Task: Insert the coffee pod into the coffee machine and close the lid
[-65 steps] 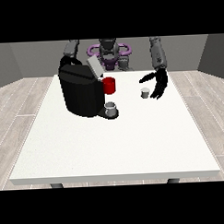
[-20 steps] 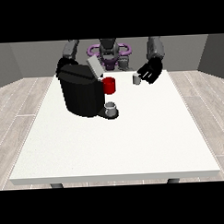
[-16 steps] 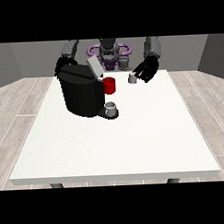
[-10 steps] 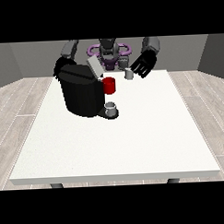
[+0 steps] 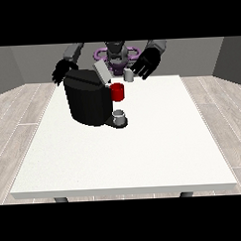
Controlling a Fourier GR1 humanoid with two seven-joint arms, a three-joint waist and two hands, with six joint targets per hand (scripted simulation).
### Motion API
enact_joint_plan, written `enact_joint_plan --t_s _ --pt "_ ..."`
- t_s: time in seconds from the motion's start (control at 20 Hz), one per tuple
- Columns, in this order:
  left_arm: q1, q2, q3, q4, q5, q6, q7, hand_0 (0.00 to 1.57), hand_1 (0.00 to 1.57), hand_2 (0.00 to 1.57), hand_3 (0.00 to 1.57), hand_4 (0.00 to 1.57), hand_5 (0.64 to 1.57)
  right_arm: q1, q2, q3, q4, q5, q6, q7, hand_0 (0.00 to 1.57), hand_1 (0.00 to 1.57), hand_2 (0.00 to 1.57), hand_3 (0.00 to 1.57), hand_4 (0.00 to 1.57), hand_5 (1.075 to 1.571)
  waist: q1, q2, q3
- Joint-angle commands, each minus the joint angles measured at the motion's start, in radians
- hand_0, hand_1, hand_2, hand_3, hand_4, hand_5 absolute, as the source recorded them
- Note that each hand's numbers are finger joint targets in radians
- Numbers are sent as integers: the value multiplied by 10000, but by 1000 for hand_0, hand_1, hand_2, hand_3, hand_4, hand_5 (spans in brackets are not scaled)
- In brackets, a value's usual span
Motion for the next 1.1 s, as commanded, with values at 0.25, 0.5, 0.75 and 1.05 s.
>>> enact_joint_plan --t_s 0.25,0.5,0.75,1.05 --pt "-615 248 166 260 -186 131 -72 1281 1281 1306 1226 501 1571 -292 48 250 -624 201 -127 300 0 0 0 0 526 1571 -503 613 -1" --pt "-637 -271 41 111 -272 289 196 1307 1307 1328 1239 487 1571 -95 108 -8 -174 121 -220 -235 0 0 0 0 517 1571 -285 587 2" --pt "-862 127 236 519 -265 44 55 1326 1326 1335 1233 503 1571 -208 295 348 -787 230 -318 328 0 0 0 0 499 1571 -605 795 -2" --pt "-638 -192 81 457 -374 2 114 1206 1206 1261 1187 504 1571 376 136 174 -603 19 -11 45 0 0 0 0 513 1571 -587 434 0"
